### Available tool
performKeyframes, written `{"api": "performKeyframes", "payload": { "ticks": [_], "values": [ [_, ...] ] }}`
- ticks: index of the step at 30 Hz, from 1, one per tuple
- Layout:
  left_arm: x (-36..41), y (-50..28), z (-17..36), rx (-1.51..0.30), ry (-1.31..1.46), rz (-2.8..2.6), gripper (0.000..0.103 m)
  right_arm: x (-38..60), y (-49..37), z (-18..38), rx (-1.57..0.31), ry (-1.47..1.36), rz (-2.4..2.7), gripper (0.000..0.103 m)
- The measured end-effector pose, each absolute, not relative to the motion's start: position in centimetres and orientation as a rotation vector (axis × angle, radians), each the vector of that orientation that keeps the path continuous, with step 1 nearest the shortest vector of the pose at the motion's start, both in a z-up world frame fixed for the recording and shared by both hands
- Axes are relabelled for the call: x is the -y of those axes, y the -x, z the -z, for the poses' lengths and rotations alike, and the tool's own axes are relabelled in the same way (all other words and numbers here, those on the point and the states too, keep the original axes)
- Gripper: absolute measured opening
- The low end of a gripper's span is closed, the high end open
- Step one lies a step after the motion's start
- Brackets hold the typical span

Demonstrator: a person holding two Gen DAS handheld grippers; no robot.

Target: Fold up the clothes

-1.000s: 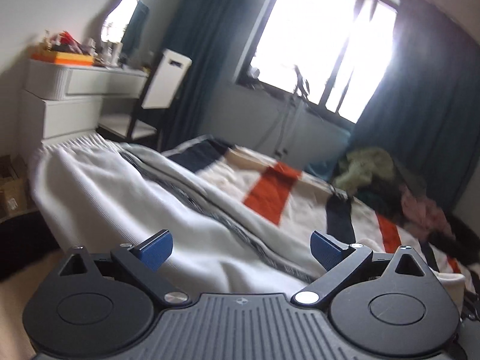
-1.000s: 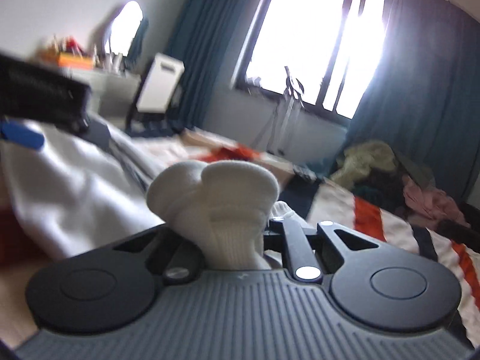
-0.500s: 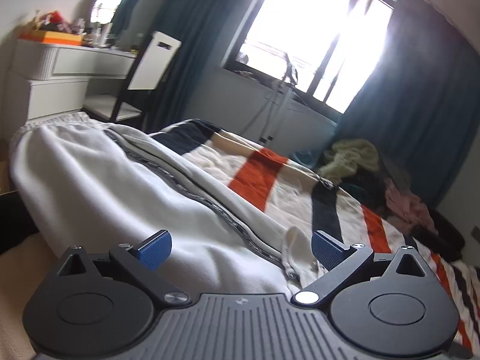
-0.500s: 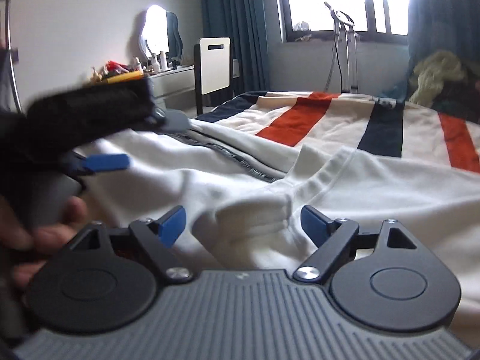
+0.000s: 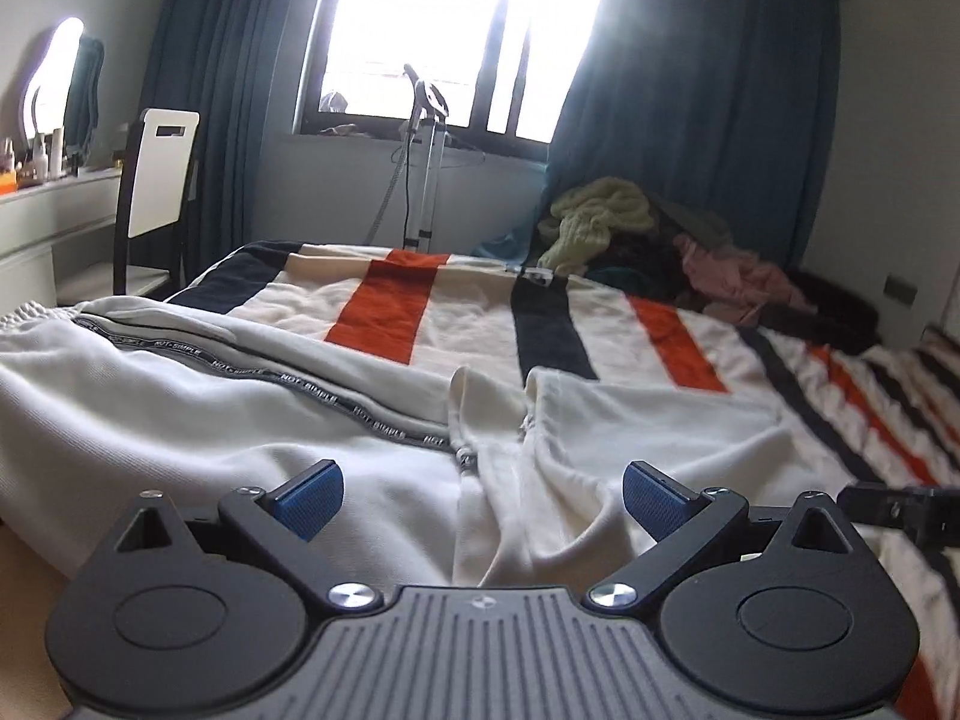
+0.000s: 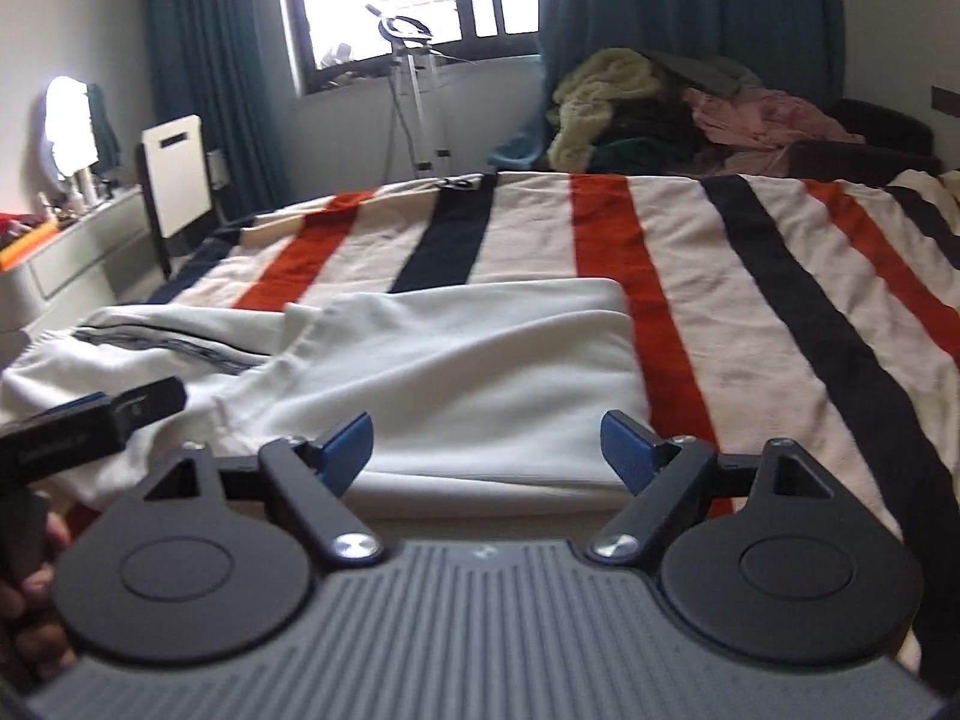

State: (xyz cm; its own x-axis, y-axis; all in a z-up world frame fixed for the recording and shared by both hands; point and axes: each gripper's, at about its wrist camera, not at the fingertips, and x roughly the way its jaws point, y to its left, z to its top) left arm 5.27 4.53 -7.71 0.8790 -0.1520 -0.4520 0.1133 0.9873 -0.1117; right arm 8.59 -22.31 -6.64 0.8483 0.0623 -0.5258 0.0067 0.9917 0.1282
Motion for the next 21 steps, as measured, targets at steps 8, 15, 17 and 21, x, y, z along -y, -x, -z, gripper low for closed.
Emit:
{"api": "performKeyframes", "payload": {
  "ticks": [8,15,17,21],
  "values": [
    [-4.6,-6.7,10.1,-0.621,0.048,0.106,0.102,24.2,-11.8,11.5,-0.727,-0.258,0.035,0.078],
    [-5.2,-6.6,10.0,-0.636,0.076,0.099,0.101,23.5,-11.7,11.7,-0.722,-0.231,0.044,0.08],
    [-5.7,-5.6,9.0,-0.608,0.101,0.098,0.101,23.5,-11.6,11.6,-0.72,-0.232,0.044,0.08],
    [-9.0,-3.4,6.7,-0.562,0.257,0.048,0.102,24.0,-11.3,11.4,-0.719,-0.251,0.04,0.079]
  ]
}}
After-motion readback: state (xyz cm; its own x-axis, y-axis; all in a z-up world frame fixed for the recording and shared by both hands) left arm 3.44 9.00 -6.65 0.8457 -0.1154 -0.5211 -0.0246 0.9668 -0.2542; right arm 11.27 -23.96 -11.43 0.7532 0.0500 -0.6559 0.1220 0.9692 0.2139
